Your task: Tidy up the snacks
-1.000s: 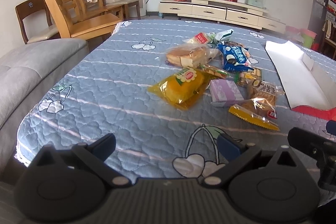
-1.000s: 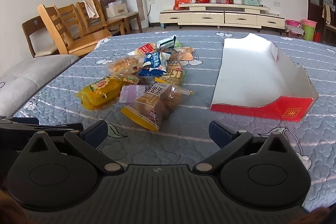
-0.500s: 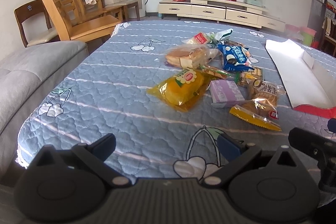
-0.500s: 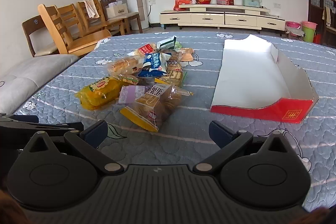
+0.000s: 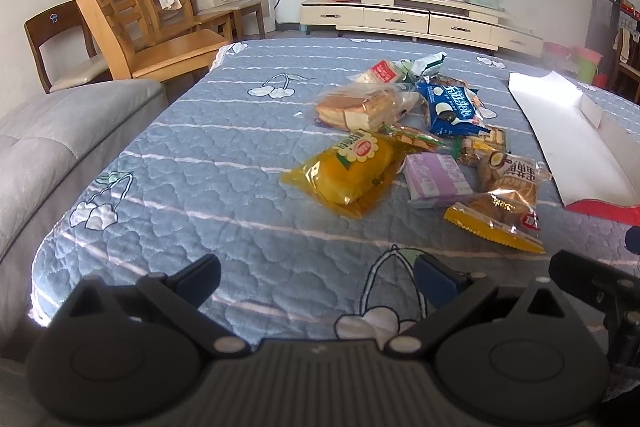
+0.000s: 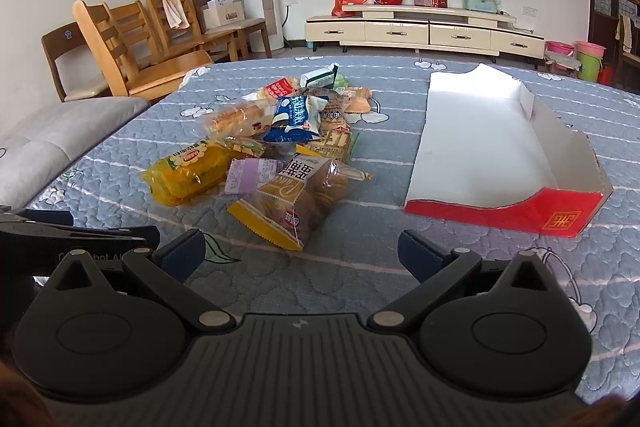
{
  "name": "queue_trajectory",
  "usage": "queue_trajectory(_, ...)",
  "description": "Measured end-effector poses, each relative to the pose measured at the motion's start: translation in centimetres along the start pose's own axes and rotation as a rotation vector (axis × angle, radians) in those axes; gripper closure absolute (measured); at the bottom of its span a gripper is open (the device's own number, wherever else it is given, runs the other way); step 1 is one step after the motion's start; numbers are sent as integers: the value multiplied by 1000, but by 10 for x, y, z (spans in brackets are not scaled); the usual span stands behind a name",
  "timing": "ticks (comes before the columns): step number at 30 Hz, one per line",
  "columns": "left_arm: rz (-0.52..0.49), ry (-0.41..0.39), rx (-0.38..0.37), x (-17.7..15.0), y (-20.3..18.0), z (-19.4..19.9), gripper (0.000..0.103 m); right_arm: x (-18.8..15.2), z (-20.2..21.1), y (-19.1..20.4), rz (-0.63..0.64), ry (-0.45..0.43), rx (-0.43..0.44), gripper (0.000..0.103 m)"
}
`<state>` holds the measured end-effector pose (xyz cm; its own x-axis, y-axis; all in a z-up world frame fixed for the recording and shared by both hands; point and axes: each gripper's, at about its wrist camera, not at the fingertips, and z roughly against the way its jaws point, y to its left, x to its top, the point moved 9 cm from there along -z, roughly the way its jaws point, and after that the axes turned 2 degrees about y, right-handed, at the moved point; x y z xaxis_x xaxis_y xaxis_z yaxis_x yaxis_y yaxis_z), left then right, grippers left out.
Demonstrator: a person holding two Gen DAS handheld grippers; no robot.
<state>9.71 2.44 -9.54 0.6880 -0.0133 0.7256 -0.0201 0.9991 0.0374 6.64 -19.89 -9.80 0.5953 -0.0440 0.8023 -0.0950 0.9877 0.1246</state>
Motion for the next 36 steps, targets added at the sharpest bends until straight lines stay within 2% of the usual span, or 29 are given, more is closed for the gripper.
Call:
queue_trajectory(31, -26, 8, 5, 5, -2, -17, 1, -1, -7, -2, -20, 34, -18, 0)
queue_trajectory(36, -34, -14, 0, 12, 1, -27, 1, -1, -8, -1, -17, 38, -22, 0)
